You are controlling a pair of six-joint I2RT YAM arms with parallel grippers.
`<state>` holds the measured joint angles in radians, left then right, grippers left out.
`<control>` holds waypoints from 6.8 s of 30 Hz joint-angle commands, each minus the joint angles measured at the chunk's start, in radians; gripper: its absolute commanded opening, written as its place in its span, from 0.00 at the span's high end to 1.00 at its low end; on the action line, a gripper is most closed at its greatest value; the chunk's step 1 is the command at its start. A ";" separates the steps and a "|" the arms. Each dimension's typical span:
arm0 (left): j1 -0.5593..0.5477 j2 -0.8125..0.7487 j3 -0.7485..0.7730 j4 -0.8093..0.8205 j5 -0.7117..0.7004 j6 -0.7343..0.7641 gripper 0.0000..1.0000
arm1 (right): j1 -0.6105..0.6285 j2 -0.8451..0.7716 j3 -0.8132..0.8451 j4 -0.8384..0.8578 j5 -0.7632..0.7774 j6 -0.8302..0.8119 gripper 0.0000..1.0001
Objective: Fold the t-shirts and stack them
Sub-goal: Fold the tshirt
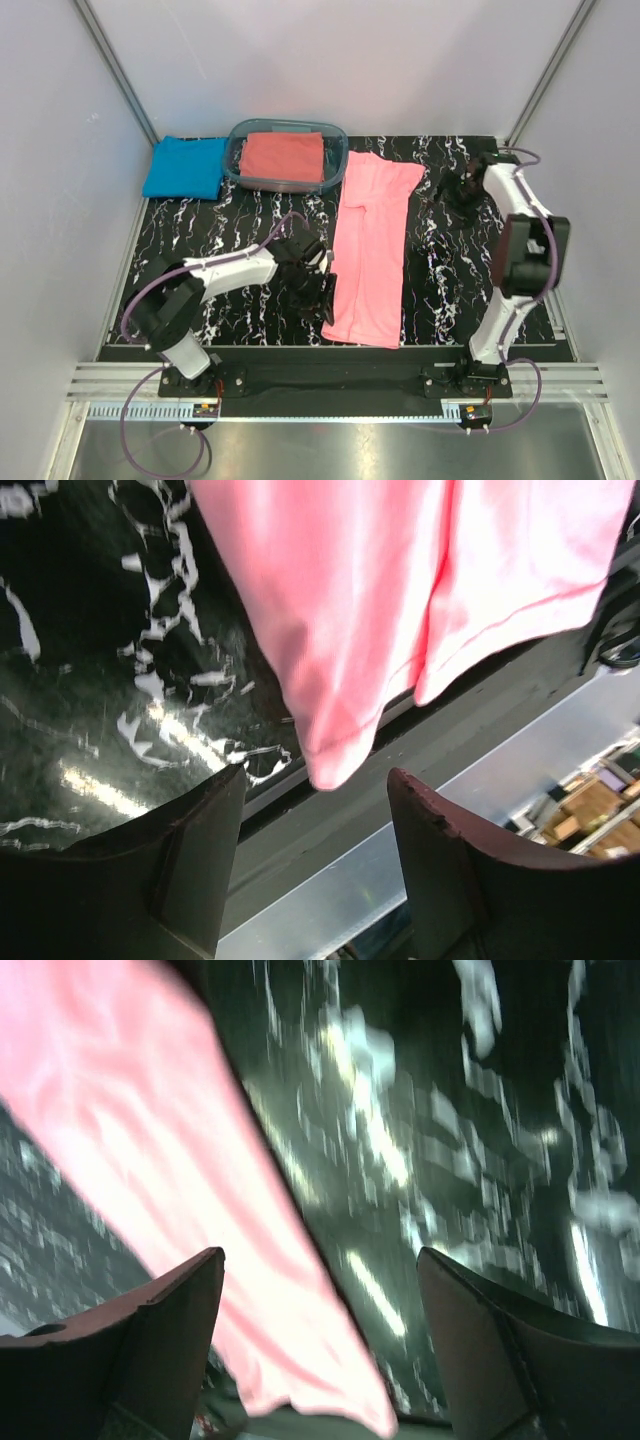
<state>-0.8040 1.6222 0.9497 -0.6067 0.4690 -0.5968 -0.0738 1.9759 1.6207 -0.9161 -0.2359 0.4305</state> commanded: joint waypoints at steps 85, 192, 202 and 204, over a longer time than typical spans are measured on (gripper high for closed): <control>-0.104 -0.138 0.064 -0.050 -0.010 -0.253 0.90 | 0.433 -0.938 -0.879 -0.153 -0.172 0.231 1.00; 0.212 0.434 0.795 -0.053 0.074 0.063 0.46 | 0.147 -0.001 0.063 -0.152 -0.086 -0.147 0.60; 0.112 0.357 0.499 0.129 0.166 -0.043 0.63 | 0.249 -0.218 -0.389 0.044 -0.302 -0.046 0.81; 0.114 0.366 0.468 0.130 0.137 -0.023 0.64 | 0.250 -0.210 -0.464 0.091 -0.328 -0.042 0.83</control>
<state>-0.7074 1.9724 1.4578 -0.5331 0.6003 -0.6048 0.1795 1.7828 1.2324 -0.9318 -0.4835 0.3553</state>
